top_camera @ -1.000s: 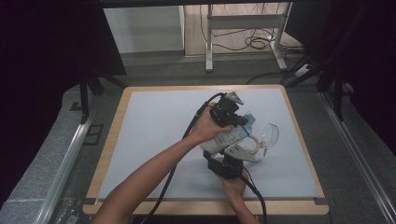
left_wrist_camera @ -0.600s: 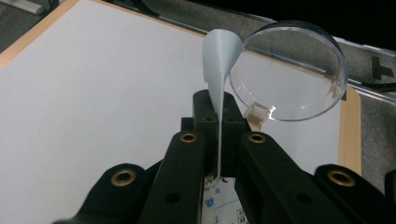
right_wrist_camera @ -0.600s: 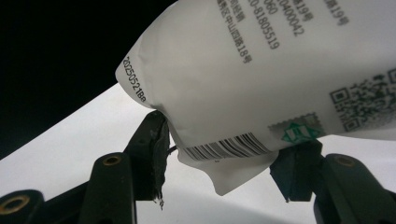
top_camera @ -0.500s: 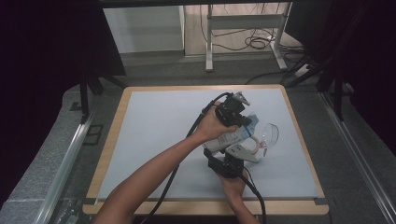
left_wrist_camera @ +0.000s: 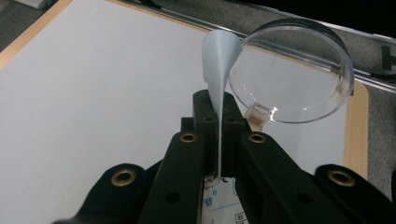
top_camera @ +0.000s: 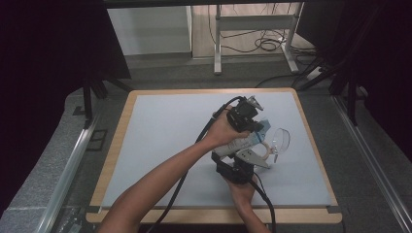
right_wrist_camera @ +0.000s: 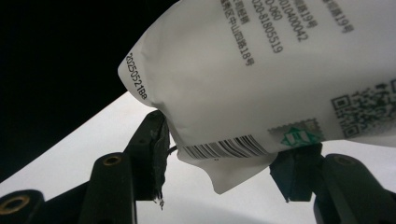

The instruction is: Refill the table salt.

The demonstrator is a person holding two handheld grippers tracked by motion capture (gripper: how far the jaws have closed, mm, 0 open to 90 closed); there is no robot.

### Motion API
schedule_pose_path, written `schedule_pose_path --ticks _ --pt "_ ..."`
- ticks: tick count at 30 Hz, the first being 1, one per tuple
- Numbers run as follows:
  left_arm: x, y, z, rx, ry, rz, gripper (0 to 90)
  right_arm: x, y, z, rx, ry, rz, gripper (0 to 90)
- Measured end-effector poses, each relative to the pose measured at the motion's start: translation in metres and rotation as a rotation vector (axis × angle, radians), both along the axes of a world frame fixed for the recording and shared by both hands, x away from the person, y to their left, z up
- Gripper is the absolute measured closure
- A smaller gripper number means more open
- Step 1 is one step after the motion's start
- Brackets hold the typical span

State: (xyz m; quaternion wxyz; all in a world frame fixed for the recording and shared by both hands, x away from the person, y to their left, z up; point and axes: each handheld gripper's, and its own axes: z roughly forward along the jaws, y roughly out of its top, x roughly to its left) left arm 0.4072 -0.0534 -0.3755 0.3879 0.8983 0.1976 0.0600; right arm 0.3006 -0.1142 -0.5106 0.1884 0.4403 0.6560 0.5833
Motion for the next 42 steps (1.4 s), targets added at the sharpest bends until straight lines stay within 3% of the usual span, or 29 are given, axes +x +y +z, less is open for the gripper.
schedule_pose_path --ticks 14,42 --pt "-0.0006 -0.0076 -0.0014 0.023 -0.002 -0.006 89.9 0.0021 0.0003 0.0045 0.033 -0.003 0.002 44.6" --pt "-0.0030 -0.0062 -0.0017 0.038 0.001 -0.004 89.9 0.0031 0.0042 0.0077 0.036 -0.021 0.018 46.0"
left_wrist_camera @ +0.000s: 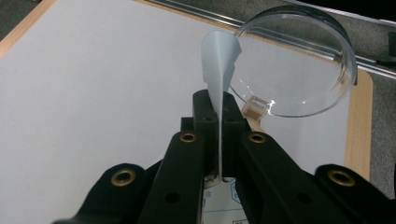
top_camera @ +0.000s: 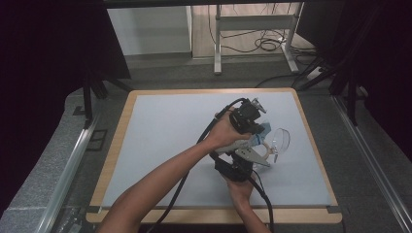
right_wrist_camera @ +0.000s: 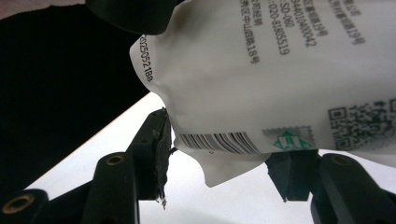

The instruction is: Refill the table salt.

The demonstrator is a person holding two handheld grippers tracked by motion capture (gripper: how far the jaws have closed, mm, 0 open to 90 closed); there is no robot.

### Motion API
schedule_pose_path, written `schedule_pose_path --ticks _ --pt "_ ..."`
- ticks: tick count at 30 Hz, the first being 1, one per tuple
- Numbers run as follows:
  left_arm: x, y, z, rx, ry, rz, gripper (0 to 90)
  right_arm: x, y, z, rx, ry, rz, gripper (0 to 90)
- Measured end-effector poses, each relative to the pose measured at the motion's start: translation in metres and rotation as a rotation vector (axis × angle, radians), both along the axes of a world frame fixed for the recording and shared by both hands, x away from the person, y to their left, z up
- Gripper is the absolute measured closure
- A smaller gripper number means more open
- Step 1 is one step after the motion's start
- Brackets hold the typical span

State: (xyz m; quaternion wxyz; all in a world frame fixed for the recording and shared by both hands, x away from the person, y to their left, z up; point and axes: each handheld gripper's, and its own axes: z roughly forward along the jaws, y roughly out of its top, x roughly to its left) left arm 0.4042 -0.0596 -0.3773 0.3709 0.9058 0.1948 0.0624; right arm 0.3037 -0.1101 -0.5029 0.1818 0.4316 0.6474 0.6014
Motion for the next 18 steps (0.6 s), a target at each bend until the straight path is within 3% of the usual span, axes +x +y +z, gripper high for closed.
schedule_pose_path --ticks 18 --pt "-0.0010 -0.0024 0.0005 0.007 0.001 -0.009 89.9 -0.0016 0.0002 0.0013 -0.005 -0.005 -0.004 46.4"
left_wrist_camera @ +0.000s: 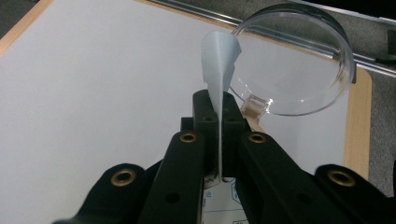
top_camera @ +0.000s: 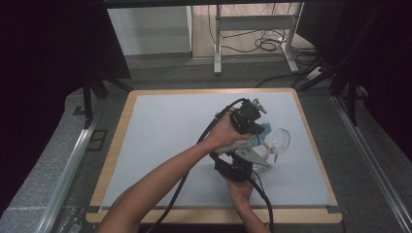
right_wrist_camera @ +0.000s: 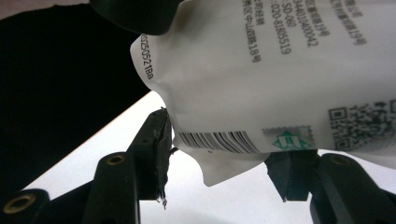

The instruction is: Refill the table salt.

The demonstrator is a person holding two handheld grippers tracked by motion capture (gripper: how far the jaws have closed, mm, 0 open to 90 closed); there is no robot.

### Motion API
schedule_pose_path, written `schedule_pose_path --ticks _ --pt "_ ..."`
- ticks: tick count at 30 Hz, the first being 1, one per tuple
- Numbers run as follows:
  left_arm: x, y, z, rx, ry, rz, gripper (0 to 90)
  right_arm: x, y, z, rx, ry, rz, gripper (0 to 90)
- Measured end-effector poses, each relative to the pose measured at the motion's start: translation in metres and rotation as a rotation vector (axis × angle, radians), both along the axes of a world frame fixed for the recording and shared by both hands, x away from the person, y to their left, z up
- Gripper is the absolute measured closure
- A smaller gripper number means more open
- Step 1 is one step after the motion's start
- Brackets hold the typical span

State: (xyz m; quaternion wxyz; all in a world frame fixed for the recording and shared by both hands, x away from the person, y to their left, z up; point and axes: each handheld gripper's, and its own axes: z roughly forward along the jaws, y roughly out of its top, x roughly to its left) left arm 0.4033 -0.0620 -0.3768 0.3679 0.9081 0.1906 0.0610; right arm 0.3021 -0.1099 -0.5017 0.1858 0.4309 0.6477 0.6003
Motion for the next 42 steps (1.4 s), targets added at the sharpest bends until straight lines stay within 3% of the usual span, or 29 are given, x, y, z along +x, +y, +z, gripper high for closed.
schedule_pose_path --ticks 12,20,42 --pt "-0.0017 -0.0036 0.0023 0.012 -0.003 -0.008 89.9 -0.0007 0.0002 0.0039 0.013 -0.016 -0.009 46.6" --pt "-0.0028 -0.0055 0.0015 0.022 -0.006 -0.017 89.9 0.0001 -0.0001 0.0057 0.045 -0.002 -0.008 46.8" --pt "0.0010 -0.0071 -0.0013 0.025 0.005 -0.016 89.9 0.0027 -0.0006 0.0048 0.036 -0.008 -0.009 47.0"
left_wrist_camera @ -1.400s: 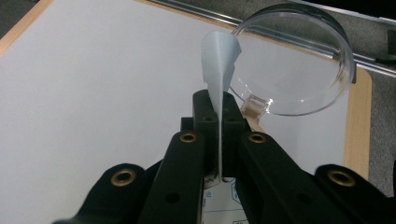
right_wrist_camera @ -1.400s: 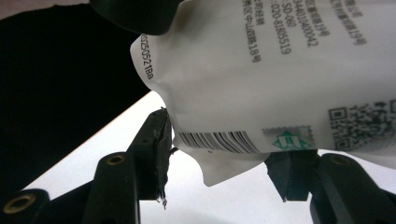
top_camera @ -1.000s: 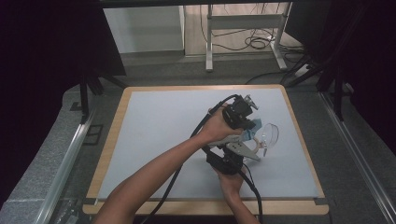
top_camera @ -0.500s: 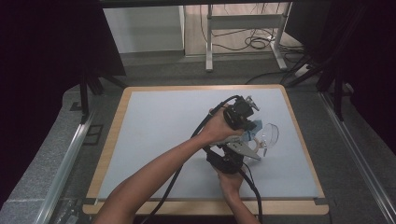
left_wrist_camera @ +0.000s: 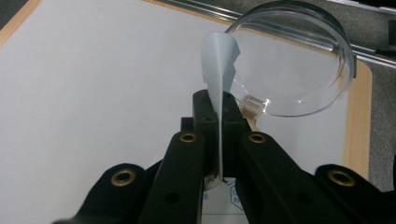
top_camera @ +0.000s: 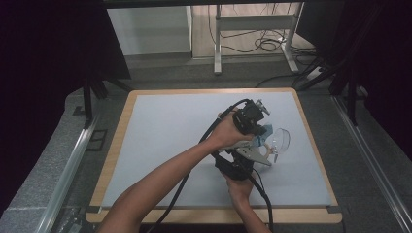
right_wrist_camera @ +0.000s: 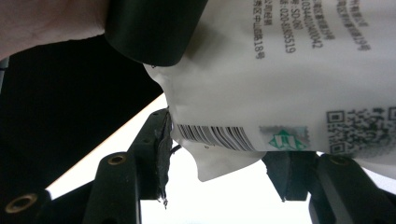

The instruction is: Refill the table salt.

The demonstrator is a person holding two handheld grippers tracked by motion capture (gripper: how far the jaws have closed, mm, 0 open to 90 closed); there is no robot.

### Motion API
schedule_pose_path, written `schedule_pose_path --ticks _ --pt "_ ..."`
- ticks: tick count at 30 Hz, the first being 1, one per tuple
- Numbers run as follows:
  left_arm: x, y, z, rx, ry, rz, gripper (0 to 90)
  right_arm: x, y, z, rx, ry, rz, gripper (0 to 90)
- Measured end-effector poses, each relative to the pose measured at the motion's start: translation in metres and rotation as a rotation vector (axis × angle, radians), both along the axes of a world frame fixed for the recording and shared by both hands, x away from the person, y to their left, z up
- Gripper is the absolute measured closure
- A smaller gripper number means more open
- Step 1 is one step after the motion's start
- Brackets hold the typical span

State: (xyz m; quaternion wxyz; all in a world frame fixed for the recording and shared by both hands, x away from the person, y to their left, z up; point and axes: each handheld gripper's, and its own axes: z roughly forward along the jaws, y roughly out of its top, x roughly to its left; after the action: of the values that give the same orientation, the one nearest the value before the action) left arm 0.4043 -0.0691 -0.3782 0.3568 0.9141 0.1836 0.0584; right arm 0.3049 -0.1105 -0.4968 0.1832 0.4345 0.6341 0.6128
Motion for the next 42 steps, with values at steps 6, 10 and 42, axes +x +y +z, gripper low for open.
schedule_pose_path --ticks 6,10,42 --pt "-0.0001 0.0011 0.0005 0.003 -0.002 -0.003 89.9 0.0000 0.0002 -0.0004 -0.004 -0.001 0.000 47.3" --pt "-0.0005 0.0020 0.0008 -0.003 -0.001 0.002 89.9 -0.0003 0.0009 -0.0004 -0.006 -0.005 0.001 47.5" --pt "-0.0004 -0.0029 0.0027 0.016 -0.003 -0.004 89.9 0.0001 -0.0001 0.0027 -0.001 -0.019 -0.008 47.8"
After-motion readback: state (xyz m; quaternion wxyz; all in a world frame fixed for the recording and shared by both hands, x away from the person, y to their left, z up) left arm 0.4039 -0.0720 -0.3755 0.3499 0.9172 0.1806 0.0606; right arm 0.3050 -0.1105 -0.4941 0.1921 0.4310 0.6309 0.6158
